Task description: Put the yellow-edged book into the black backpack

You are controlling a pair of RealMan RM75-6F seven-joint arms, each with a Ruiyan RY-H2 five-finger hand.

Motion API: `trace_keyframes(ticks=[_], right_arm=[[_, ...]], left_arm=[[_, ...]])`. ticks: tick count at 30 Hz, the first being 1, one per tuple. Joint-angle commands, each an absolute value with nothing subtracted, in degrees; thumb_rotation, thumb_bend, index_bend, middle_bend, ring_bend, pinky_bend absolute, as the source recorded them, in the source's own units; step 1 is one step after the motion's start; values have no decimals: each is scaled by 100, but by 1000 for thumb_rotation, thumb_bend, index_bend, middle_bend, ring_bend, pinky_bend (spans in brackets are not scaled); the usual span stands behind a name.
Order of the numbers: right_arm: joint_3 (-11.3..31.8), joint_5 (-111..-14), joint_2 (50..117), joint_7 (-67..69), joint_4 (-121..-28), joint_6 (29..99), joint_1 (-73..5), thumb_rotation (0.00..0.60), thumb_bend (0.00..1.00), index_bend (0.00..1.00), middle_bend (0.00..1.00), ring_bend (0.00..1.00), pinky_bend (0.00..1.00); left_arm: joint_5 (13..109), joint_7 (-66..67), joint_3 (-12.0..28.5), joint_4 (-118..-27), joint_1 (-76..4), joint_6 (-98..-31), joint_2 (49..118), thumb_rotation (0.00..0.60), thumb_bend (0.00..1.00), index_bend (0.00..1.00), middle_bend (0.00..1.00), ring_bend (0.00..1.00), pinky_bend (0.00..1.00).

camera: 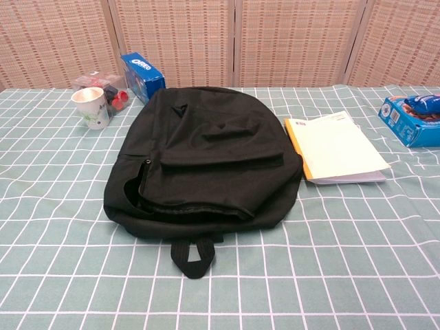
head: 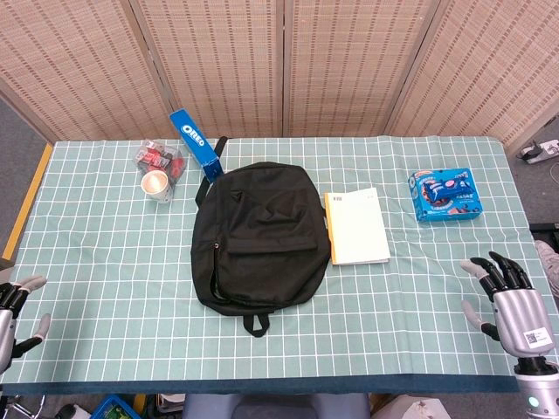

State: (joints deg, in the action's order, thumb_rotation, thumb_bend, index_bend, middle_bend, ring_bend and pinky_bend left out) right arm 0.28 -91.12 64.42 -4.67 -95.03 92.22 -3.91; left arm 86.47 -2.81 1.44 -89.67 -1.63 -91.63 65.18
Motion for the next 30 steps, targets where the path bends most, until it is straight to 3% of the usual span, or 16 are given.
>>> trace_keyframes(ticks=[1, 7, 13, 19, 30], right_arm=[[83, -9089, 6462, -508, -9533, 9148, -437, 600, 248, 257, 237, 115, 140], [220, -9152, 6573, -917, -9650, 8658, -789, 600, 212, 256, 245, 116, 141], [447, -9030, 7149, -1714, -9608, 7600, -1527, 600, 193, 257, 262, 128, 149], [740, -8661, 8071, -2197, -8953, 6743, -2228, 600, 193, 257, 255, 129, 149], [1061, -8114, 9196, -2148, -7388, 6196, -2882, 600, 165, 241, 180, 123, 149]], left_arm=[[8641, -253, 175, -9004, -190, -9128, 6503, 600, 401, 281, 225, 229, 138], [8687, -236, 194, -9068, -194, -9130, 6487, 600, 401, 281, 226, 228, 138], [8758, -226, 162, -9092, -139, -9191, 6468, 600, 401, 281, 225, 229, 138], [8793, -277, 129, -9112, -44, -9283, 6407, 600, 400, 281, 226, 228, 138], [8793, -336, 77, -9140, 75, -9316, 6352, 600, 401, 281, 225, 229, 138]])
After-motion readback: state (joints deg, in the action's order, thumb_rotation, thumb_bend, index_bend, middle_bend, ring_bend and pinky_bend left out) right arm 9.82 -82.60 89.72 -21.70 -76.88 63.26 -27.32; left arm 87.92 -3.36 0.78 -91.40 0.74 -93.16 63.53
